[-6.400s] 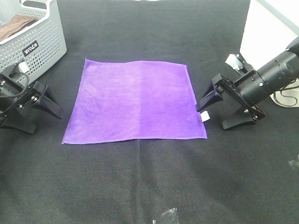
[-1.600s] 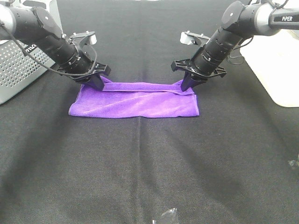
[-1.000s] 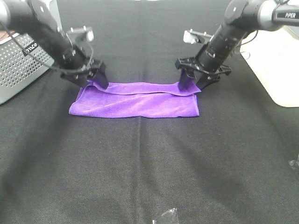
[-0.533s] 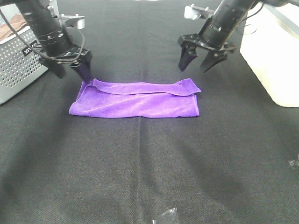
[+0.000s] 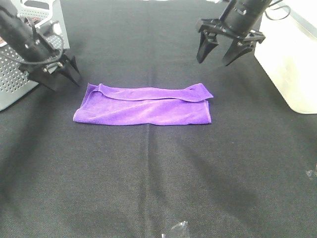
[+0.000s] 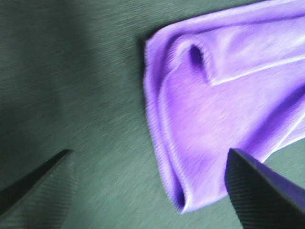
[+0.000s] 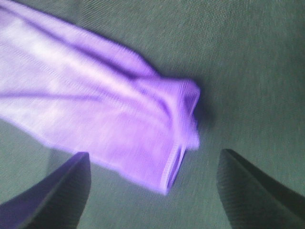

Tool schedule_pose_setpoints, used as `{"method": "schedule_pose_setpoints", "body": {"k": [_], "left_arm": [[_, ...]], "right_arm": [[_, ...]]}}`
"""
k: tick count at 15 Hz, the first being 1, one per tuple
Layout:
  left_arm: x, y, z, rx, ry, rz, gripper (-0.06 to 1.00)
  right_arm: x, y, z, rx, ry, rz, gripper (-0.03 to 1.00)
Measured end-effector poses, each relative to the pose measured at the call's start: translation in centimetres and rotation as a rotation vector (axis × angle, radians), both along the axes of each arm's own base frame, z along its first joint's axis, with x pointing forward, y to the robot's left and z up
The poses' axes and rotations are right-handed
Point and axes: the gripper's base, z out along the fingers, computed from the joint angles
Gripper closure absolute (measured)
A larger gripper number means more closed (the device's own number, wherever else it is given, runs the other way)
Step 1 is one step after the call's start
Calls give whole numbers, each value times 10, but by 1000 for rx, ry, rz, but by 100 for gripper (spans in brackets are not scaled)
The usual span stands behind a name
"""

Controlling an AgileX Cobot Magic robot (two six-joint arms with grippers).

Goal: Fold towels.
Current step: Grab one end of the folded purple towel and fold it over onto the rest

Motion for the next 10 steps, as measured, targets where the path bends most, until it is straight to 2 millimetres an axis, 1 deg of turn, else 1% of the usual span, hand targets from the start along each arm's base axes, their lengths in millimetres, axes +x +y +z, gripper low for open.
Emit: {"method": "schedule_pose_setpoints", "body": {"k": [3,5,8,10], "left_arm": [[0,-2,-33,-32,66,4,17],[1,-3,-35,-38,68,6,17],[1,-3,-36,-40,81,29,17],[1,-7,-36,-36,91,49,17]], "right_arm": [[-5,0,16,16,-24,-4,26],[-6,0,20,23,-30,-4,26],[-6,0,19,24,-28,-4,26],[-6,0,19,23,-25,-4,26]]}}
